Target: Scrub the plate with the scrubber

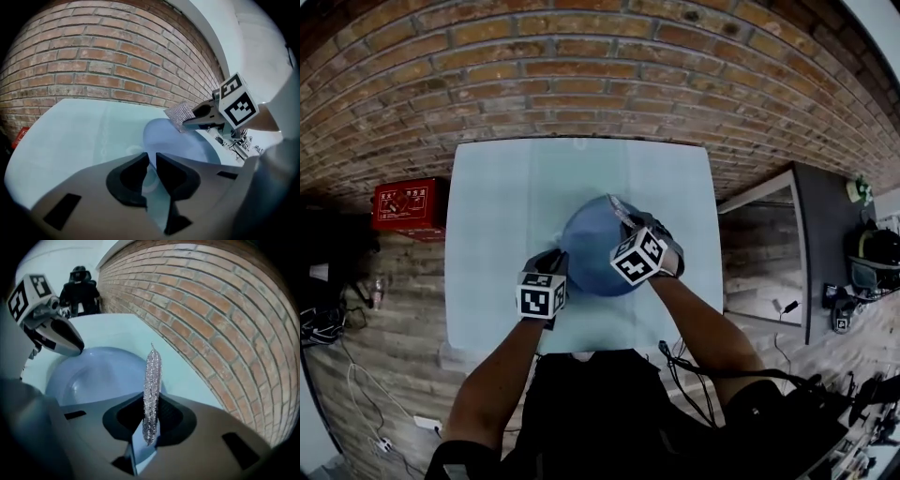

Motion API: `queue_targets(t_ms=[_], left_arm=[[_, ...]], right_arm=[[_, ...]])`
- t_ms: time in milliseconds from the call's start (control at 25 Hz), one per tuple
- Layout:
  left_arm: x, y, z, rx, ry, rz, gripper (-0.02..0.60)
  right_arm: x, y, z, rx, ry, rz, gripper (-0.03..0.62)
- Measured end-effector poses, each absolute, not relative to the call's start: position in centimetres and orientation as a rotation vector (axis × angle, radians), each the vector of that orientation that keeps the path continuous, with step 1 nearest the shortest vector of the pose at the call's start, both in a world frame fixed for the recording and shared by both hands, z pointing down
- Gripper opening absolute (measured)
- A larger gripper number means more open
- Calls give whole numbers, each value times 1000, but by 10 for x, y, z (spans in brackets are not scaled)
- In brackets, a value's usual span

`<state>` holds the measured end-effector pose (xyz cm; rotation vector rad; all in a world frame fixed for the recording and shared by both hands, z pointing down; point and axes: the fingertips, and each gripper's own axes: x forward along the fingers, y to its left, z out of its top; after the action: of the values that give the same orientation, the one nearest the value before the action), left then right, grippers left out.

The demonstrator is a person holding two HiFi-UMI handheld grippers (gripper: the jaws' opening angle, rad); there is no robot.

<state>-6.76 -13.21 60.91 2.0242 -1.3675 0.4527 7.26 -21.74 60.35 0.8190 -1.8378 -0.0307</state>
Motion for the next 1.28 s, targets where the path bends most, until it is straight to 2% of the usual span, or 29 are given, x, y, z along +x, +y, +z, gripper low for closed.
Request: queue_targets(t_ms=[120,360,720,1280], left_arm=[[-68,-137,612,2024,-1349,441,69],[-67,-139,616,1983,-1275,349,74],[-67,-140,616,2022,-1262,332,74],[-69,-140,615,2044,-1254,327,74]], right_arm=[[60,-214,618,726,-1758,-118,69],[45,-197,648,586,-1681,-77,71],[29,-190,650,371,-1658,-115,71],[-2,-142,652,49,-1634,-372,71]])
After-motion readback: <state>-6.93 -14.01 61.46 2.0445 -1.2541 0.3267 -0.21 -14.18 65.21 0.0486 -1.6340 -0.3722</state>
